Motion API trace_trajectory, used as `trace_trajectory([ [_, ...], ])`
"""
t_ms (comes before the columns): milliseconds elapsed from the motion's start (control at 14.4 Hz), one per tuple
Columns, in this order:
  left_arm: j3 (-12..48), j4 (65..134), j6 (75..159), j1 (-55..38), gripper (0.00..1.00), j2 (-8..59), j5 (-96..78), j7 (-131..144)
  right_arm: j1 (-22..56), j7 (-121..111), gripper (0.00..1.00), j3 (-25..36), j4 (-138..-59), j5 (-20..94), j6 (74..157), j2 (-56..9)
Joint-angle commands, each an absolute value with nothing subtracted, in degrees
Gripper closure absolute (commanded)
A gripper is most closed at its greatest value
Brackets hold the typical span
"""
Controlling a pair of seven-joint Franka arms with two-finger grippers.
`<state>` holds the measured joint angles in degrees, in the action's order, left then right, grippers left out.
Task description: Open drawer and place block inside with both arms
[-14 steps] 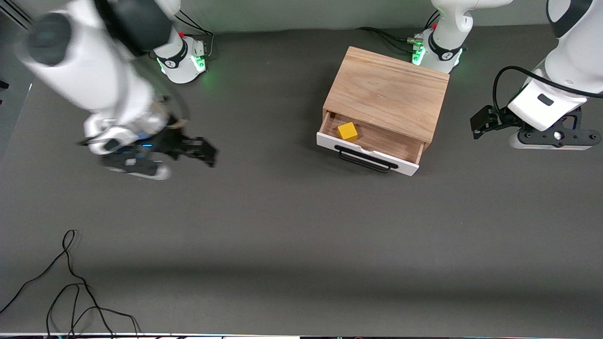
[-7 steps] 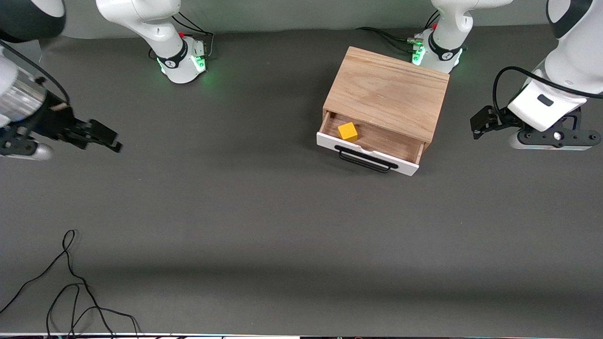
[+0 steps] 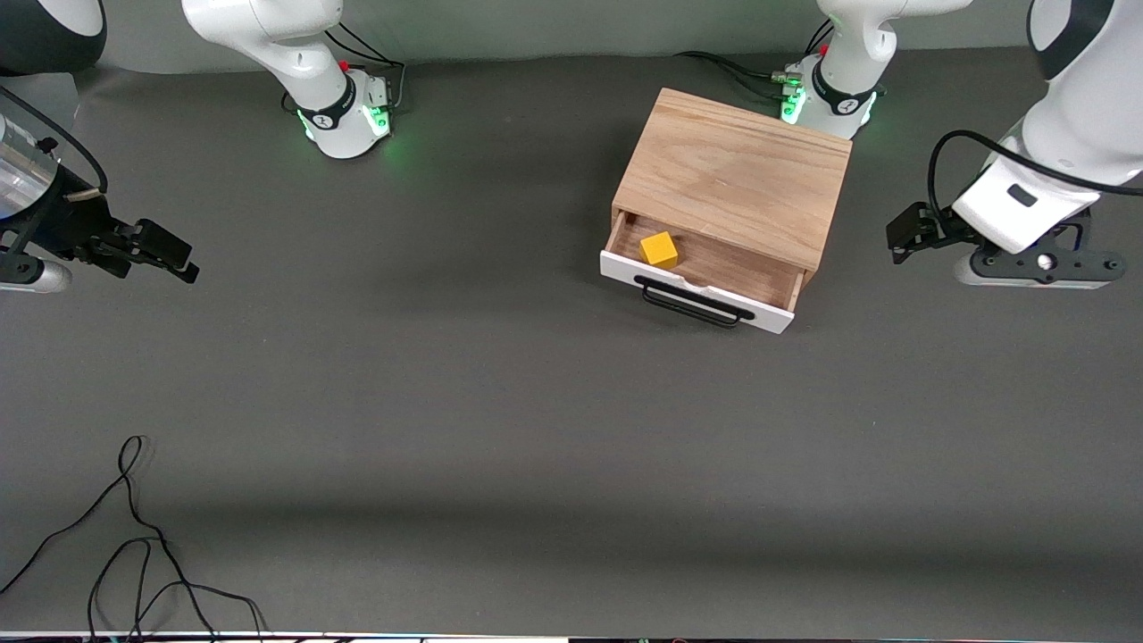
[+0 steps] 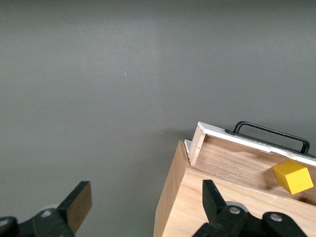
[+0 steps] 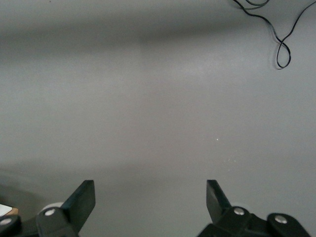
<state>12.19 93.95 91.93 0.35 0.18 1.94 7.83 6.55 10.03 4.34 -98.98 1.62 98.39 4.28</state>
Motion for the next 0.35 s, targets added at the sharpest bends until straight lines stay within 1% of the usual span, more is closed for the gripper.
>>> trace_trajectory([
  [0, 12.1, 92.8, 90.6, -0.4, 0.00, 0.6, 2.9, 7.6, 6.8, 5.7, 0.00, 4.7, -98.3, 1.0, 98.4, 3.8],
  [139, 12.1, 92.9, 90.6, -0.3, 0.00, 0.6, 2.9, 7.6, 6.8, 4.9, 0.00, 4.7, -98.3, 1.0, 97.9, 3.7],
  [278, 12.1, 92.8, 90.5, 0.0, 0.01, 0.6, 2.8, 7.6, 6.8, 4.5, 0.00, 4.7, -98.1, 1.0, 95.6, 3.5],
])
